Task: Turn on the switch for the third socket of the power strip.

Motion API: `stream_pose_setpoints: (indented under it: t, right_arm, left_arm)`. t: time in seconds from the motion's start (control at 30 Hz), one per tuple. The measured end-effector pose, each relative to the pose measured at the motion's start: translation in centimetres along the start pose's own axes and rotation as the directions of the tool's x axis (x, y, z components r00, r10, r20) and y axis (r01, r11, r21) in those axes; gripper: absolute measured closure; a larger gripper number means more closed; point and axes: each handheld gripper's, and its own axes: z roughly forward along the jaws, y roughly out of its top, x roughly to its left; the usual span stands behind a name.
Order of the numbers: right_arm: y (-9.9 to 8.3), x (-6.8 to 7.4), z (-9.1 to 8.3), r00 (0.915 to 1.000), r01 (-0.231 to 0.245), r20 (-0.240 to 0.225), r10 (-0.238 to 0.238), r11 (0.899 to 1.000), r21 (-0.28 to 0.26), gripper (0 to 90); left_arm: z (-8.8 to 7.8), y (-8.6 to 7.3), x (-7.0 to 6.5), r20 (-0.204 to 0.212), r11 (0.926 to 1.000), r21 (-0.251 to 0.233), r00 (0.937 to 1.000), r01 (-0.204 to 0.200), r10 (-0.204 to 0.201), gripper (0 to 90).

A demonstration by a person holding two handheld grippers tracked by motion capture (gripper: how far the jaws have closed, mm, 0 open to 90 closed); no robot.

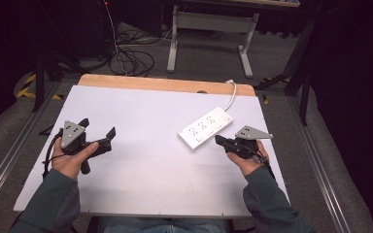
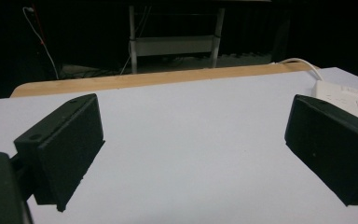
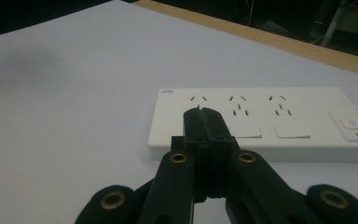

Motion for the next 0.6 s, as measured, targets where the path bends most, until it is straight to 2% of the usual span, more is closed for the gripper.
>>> stream_pose_setpoints:
  t: [0.27, 0.3, 0.37, 0.5, 0.6]
  right_arm:
    - [-0.03, -0.20, -0.23, 0.9998, -0.014, -0.012, 0.014, 1.000, -0.016, 89.1]
    - [-0.04, -0.19, -0.24, 0.9997, -0.018, -0.019, 0.018, 1.000, -0.019, 85.3]
    - [-0.10, -0.17, -0.08, 0.9992, -0.032, -0.026, 0.032, 0.999, -0.019, 70.9]
    - [-0.17, -0.12, 0.09, 0.9984, -0.043, -0.039, 0.042, 0.999, -0.021, 58.1]
    - [-0.19, -0.13, 0.13, 0.9976, -0.038, -0.059, 0.036, 0.999, -0.028, 53.7]
  left_arm:
    - [-0.01, 0.00, -0.01, 0.000, 1.0000, 0.000, 1.0000, 0.001, -0.001, 5.0]
    - [-0.02, 0.00, 0.00, -0.001, 1.0000, 0.000, 1.0000, 0.002, -0.002, 5.0]
    - [-0.02, 0.00, 0.02, -0.001, 1.0000, -0.001, 1.0000, 0.003, -0.003, 5.0]
    - [-0.01, 0.00, 0.02, -0.001, 1.0000, -0.001, 1.0000, 0.004, -0.004, 5.0]
    - [0.00, 0.01, 0.04, -0.001, 1.0000, 0.001, 1.0000, 0.004, -0.004, 5.0]
